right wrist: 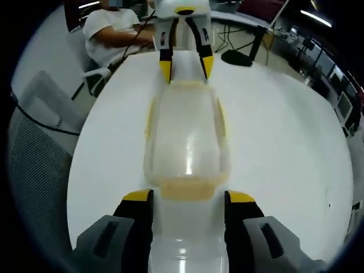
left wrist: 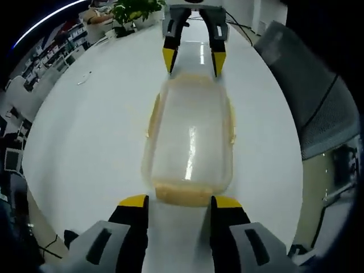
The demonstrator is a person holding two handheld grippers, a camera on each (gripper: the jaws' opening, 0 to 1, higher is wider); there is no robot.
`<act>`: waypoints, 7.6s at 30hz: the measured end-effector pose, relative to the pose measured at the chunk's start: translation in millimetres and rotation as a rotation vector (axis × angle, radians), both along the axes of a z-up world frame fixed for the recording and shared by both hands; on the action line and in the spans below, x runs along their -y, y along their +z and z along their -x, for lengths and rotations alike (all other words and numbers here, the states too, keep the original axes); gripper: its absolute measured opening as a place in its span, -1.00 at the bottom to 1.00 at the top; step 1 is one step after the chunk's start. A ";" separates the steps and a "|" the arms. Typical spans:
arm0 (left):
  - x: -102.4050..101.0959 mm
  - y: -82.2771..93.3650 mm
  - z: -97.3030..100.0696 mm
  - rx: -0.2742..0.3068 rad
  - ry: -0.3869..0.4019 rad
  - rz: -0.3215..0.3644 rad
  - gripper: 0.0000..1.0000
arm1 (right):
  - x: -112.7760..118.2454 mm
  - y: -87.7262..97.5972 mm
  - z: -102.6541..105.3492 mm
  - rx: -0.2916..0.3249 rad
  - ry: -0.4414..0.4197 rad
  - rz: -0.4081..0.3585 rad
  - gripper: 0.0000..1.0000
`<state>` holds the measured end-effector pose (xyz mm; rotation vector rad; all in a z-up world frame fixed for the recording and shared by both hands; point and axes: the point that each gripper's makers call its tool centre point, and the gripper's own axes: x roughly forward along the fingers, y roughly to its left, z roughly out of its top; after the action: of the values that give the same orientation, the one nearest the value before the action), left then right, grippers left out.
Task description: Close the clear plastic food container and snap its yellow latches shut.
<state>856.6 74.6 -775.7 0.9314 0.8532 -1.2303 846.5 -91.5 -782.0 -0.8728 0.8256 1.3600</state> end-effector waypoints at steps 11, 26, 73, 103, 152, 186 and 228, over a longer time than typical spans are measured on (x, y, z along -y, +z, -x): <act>0.7 -6.4 -0.9 -0.051 -0.006 0.000 -0.32 | -8.9 -7.2 -2.0 -0.034 -0.016 0.029 -0.17; 3.1 -8.2 1.3 -0.087 -0.036 -0.005 -0.35 | -4.0 -8.1 -0.5 -0.026 0.036 0.039 -0.28; 29.1 73.3 35.9 -0.026 0.042 -0.007 -0.37 | 24.1 74.5 24.0 0.013 0.084 -0.036 -0.30; 97.9 102.0 45.9 -0.016 0.030 0.067 -0.37 | 96.7 106.2 39.1 0.036 0.079 -0.028 -0.30; 204.3 78.7 21.1 -0.046 -0.032 0.109 -0.37 | 202.2 83.4 25.4 0.014 0.018 0.058 -0.29; 234.1 54.0 9.5 -0.056 -0.056 0.090 -0.36 | 232.7 52.9 13.5 0.004 0.028 0.138 -0.27; 215.7 66.4 13.5 -0.026 0.099 0.187 -0.18 | 239.8 76.3 17.6 0.057 -0.146 0.024 -0.20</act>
<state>843.1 -141.0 -709.3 0.7167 0.7807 -1.2157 828.9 -331.3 -705.7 -0.8493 0.8462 1.1954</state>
